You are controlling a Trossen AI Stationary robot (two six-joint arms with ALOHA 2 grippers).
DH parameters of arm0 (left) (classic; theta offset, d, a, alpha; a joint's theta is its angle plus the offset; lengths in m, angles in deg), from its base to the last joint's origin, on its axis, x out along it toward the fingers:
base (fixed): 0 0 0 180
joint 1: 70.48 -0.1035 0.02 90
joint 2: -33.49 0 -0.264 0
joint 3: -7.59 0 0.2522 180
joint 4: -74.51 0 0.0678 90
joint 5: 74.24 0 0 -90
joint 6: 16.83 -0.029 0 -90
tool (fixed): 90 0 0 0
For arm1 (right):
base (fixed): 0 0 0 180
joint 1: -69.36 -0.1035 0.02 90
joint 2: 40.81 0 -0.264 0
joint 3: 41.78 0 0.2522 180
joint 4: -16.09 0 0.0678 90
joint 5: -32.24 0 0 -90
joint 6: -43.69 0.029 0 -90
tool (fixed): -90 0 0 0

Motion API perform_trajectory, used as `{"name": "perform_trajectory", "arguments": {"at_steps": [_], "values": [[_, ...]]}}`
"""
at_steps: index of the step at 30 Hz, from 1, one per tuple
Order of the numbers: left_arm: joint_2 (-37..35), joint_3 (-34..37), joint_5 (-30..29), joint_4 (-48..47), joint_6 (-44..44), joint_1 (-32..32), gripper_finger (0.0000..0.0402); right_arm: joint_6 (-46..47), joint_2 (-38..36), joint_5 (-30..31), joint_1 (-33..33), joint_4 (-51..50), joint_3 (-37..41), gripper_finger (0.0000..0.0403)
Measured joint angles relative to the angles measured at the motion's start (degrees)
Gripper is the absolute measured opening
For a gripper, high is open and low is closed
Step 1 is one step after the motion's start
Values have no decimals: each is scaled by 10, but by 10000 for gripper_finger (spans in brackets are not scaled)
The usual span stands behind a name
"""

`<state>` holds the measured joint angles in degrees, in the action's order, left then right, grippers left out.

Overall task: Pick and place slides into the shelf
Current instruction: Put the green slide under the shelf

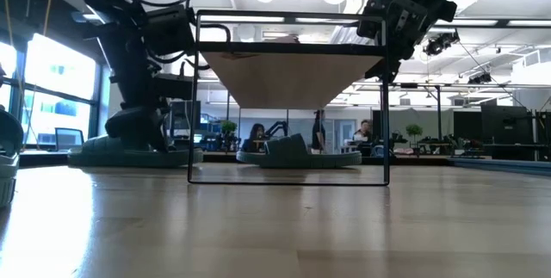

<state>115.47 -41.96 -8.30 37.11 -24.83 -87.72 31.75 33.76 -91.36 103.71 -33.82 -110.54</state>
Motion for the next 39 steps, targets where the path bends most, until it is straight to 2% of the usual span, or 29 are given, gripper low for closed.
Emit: {"name": "perform_trajectory", "arguments": {"at_steps": [5, 12, 17, 19, 21, 23, 27, 34, 39], "values": [[-38, 0, -4, -37, 26, 0, 1, 1, 0, 1, 0, 0, 0, 0], [-139, 0, -15, -101, 65, 0, 1, 1, 0, 1, 0, 0, 0, 0], [-207, -20, -84, -188, 134, 0, 0, 5, 0, 1, 0, 0, 0, 0], [-216, -40, -123, -244, 141, -3, 0, 5, 0, 1, 0, 0, 0, 0], [-217, -61, -133, -313, 138, -24, 0, 5, 0, 1, 0, -1, 0, 0], [-217, -80, -119, -370, 130, -55, 0, 6, 0, 0, 0, -3, 0, 0], [-217, -101, -47, -430, 132, -132, 0, 17, 0, -16, 2, -9, 0, 0], [-201, -107, 81, -426, 192, -277, 0, 25, 0, -22, 2, -9, 0, 0], [-176, -106, 142, -424, 242, -372, 0, 26, 0, -31, 2, -9, 0, 0]]}}
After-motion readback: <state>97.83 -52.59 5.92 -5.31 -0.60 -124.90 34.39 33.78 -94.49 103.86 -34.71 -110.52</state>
